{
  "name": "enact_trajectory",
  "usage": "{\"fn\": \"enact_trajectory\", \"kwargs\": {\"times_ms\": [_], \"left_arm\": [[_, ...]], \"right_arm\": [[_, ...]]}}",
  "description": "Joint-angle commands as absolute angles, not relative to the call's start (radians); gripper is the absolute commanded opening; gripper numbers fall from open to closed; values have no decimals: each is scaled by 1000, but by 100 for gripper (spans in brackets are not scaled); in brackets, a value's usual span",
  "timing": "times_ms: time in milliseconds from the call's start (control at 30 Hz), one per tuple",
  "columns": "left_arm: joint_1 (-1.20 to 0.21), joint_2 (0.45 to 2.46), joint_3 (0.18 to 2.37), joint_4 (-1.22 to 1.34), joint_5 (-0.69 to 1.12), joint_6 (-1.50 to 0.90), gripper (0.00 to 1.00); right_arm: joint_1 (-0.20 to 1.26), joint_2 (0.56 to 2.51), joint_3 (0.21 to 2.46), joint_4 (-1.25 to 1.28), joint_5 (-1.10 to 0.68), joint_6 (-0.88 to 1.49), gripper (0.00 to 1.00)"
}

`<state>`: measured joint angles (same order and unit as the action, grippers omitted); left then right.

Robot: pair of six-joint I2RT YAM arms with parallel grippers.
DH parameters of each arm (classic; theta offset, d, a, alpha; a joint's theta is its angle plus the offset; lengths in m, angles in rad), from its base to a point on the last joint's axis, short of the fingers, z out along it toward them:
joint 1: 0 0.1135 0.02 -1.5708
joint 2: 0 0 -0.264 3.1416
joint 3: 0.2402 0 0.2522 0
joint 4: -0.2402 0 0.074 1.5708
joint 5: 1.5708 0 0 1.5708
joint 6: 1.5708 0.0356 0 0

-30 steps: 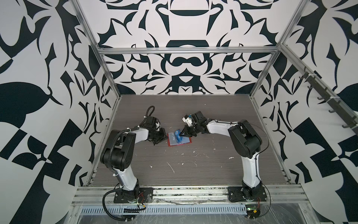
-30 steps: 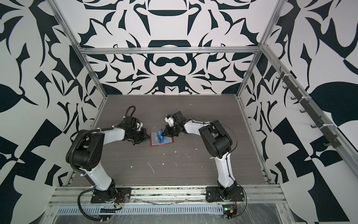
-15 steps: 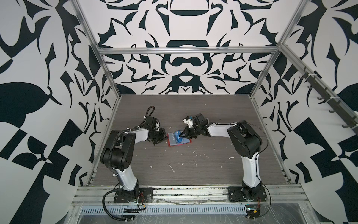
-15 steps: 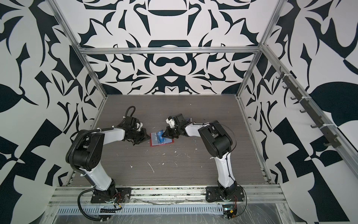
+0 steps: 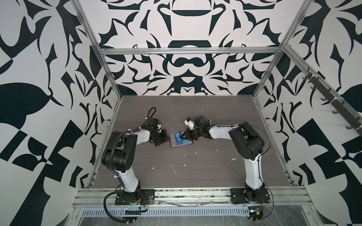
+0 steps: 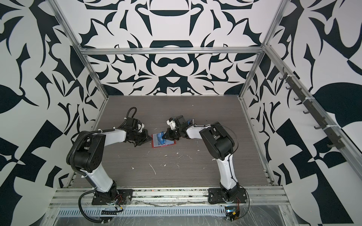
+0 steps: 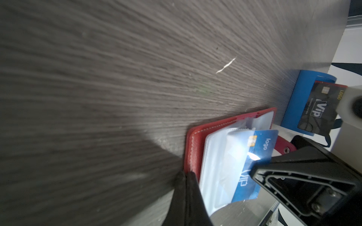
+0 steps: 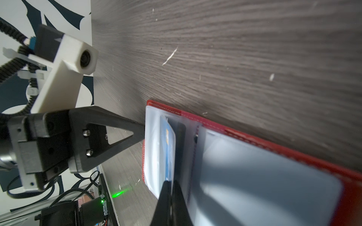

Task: Insert credit cards into a card holder
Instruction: Insert the credit card into the card slot.

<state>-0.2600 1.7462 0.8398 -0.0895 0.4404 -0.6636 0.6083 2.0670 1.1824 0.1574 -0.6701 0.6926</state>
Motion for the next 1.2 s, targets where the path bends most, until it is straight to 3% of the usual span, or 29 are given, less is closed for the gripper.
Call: {"fn": "enact_trajectory", "kwargs": {"times_ms": [0, 100, 333, 567, 1167], "left_arm": [[-261, 1758, 812, -98, 443, -667, 0], [-261, 1760, 811, -95, 442, -668, 0], [-261, 1760, 813, -97, 444, -666, 0], [-260, 1760, 811, -98, 442, -663, 0], [-261, 1758, 815, -103, 448, -655, 0]], "right_arm": [[629, 2065, 1162, 117, -620, 701, 0], [636, 2065, 1166, 114, -614, 703, 5], [656, 2033, 1214, -27, -512, 634, 29], [685, 2008, 1281, -167, -401, 569, 43], [743, 1978, 1412, -391, -190, 474, 62]]}}
